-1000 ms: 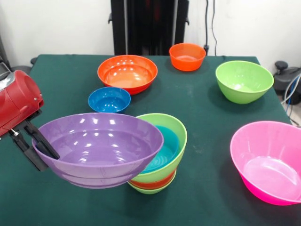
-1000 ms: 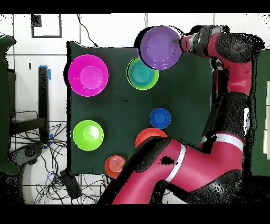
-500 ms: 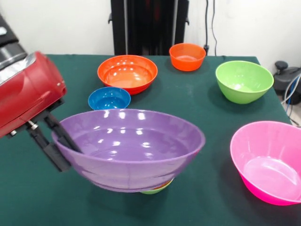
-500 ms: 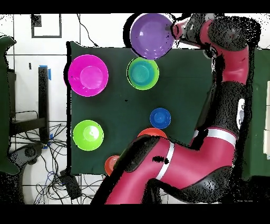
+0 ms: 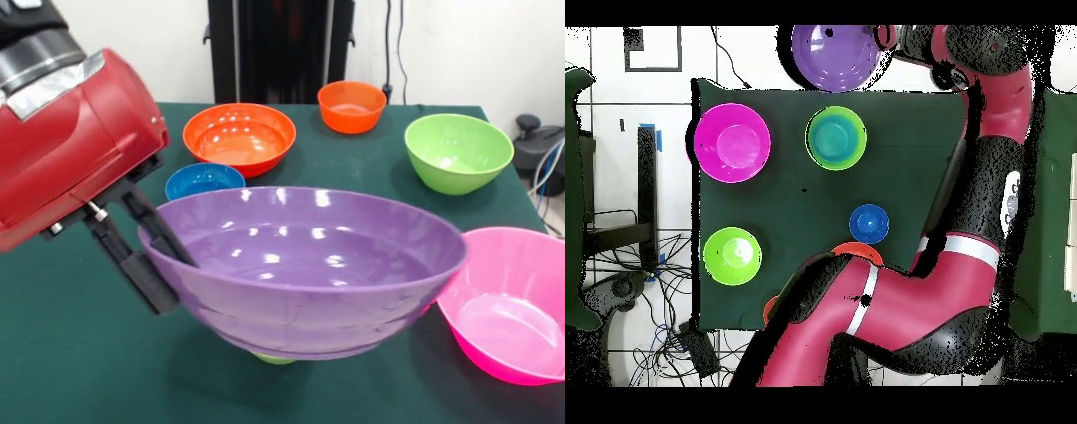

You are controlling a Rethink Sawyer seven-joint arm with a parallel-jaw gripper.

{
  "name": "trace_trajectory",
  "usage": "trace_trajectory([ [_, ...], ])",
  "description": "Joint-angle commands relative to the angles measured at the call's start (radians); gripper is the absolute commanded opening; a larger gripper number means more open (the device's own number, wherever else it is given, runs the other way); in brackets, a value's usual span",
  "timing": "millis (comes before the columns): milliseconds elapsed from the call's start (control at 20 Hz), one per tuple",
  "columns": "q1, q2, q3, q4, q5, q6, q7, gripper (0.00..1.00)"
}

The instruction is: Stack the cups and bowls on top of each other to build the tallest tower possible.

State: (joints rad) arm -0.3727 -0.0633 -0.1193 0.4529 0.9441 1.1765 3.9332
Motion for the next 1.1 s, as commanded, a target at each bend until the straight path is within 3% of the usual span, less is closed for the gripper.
trace_trajectory([
  [50, 0.027, 0.011, 0.047, -0.064, 0.048, 0.144, 0.364, 0.0],
  [200, 0.032, -0.003, 0.054, -0.033, 0.047, 0.145, 0.335, 0.0],
  [400, 0.043, -0.05, 0.073, 0.084, 0.039, 0.12, 0.263, 0.0],
  [750, 0.098, -0.207, 0.085, 0.439, 0.071, 0.012, 0.049, 0.0],
  [1100, 0.114, -0.267, 0.097, 0.575, 0.085, -0.031, -0.031, 0.0],
])
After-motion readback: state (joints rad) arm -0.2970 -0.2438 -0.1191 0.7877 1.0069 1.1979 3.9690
